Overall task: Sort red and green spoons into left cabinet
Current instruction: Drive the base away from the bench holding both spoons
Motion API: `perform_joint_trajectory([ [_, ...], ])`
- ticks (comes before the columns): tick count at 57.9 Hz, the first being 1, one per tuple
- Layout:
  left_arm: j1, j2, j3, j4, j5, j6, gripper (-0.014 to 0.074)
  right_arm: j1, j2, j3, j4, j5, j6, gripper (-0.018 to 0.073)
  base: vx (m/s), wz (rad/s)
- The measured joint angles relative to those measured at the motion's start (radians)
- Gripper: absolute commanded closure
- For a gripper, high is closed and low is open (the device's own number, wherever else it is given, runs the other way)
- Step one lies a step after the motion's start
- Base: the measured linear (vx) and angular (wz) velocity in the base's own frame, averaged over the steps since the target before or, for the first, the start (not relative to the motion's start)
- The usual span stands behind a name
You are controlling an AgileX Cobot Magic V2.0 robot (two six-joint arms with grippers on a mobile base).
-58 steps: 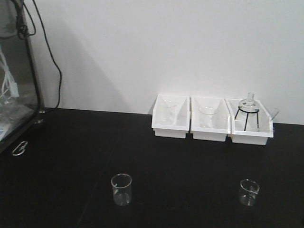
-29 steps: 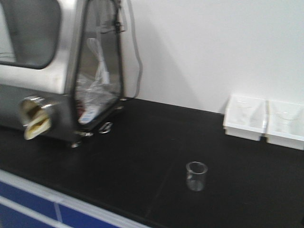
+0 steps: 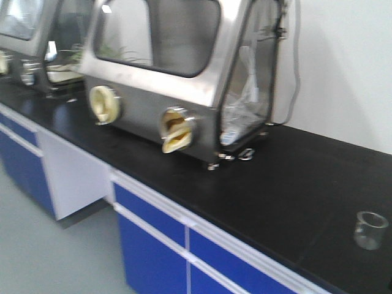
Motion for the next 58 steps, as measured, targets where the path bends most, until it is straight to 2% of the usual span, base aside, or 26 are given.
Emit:
perform_joint_trajectory([
  [35, 0.0, 0.0, 0.0, 0.0, 0.001, 0.0, 0.0596, 0.0, 0.0, 0.0, 0.0, -0.001, 0.0, 0.0564, -0.13, 0.62],
  [58, 0.0, 0.0, 0.0, 0.0, 0.004, 0.0, 0.0596, 0.0, 0.0, 0.0, 0.0, -0.001, 0.0, 0.0564, 0.08, 0.64],
])
